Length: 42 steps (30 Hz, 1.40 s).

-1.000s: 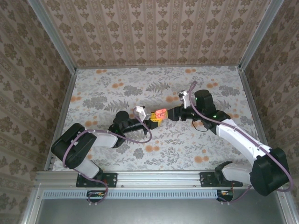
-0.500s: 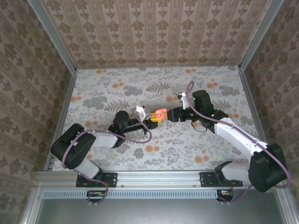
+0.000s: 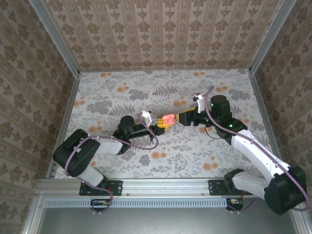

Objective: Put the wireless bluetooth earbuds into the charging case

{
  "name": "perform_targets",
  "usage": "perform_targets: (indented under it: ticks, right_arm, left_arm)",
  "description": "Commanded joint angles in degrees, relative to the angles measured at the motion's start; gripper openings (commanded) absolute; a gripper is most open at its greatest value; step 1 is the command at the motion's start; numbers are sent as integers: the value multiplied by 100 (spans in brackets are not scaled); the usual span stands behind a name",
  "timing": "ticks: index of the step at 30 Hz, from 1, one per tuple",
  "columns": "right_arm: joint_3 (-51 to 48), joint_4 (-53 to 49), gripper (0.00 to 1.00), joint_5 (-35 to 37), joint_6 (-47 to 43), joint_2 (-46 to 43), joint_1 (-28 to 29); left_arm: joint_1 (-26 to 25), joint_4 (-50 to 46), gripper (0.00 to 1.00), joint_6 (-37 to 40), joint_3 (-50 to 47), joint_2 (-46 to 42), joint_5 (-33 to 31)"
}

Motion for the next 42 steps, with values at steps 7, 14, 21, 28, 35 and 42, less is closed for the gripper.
perform_targets:
  ticks: [7,14,21,28,35,42]
  right_arm:
    - [-480,850,81,-316,-773,-725,-465]
    - [-1077,1026,100,-1036,-2466,-1368,-459]
    - [-598,-345,96,-1748,-3523,-780,-394]
    - [-393,-277,92,-1744,-3780,-107,-76]
    - [-192,41,87,-1918,-3846,534,97]
    - [63,235,83,-2178,-3823,1018,202]
  left_arm:
    - [62,285,13,-175,208,-184,677]
    - [72,268,13,-170,242,-253,795]
    - [58,268,13,-195,252,-301,853]
    - [58,252,13,-189,252,-346,850]
    - [63,241,13,-195,251,-374,836]
    - [59,179,13,-165,252,-429,824]
